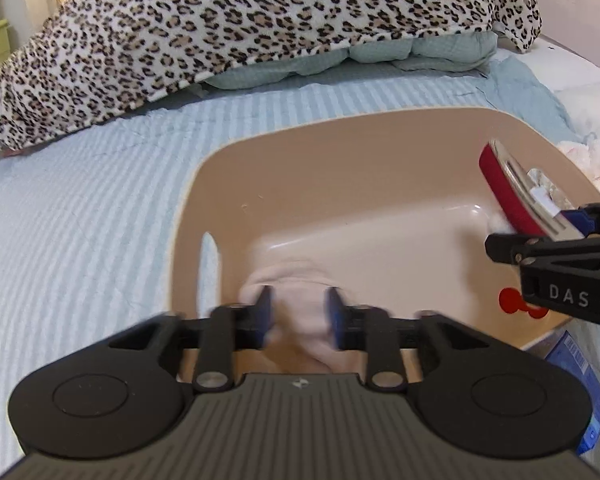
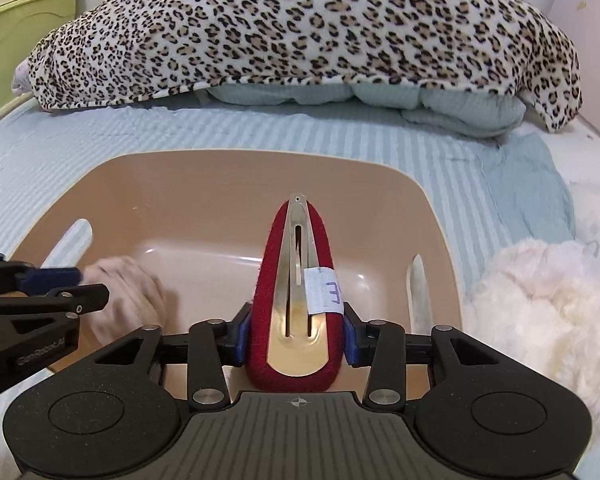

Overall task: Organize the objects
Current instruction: 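Carry cloth and red slipper over the basket and open both tools, then grasp the white box with the left tool while the right tool grasps the blue tissue pack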

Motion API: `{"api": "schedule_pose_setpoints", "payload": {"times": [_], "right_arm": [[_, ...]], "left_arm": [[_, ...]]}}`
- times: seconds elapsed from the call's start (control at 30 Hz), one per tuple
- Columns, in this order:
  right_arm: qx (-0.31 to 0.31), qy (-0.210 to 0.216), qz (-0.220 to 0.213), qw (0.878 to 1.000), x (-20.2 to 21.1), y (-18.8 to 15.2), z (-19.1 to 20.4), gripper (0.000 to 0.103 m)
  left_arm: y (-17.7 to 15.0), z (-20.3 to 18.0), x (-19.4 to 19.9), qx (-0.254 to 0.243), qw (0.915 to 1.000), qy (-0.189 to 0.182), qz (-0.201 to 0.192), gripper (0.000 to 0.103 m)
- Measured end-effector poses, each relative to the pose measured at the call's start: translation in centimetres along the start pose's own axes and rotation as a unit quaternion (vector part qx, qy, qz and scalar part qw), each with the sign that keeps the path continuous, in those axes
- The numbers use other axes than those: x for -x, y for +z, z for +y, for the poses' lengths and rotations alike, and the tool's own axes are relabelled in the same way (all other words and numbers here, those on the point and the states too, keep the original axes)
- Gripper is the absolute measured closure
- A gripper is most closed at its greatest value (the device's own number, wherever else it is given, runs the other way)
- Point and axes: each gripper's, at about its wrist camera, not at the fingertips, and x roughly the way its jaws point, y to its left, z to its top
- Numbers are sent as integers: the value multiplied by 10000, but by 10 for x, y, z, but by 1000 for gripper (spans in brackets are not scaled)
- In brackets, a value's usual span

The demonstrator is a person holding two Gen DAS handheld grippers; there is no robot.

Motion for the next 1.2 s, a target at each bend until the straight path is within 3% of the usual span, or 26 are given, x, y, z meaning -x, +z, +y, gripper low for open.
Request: {"api": "schedule_pose_setpoints", "payload": {"times": [0.03, 0.1, 0.3, 0.63, 0.93, 1.2], "right_arm": [[-9, 34, -4, 10000, 4, -1, 0, 47], [53, 13, -22, 10000, 12, 0, 0, 33], [353, -89, -274, 9990, 59, -4, 0, 11], [56, 127, -310, 9994, 113, -33, -25, 0], [-259, 245, 417, 9985, 70, -73, -40, 0], [-652, 478, 883, 9928, 31, -93, -58, 2]], "left_arm": [[1, 0, 8, -19, 10000, 30, -69, 32], [4, 1, 26, -78, 9996, 64, -272, 22], [-4, 13, 67, -29, 9986, 233, -477, 12], [-38, 32, 92, 193, 9994, 80, -260, 12], [-70, 22, 53, 106, 9995, -163, 249, 12], [-79, 13, 15, 253, 9976, -372, 522, 12]]}}
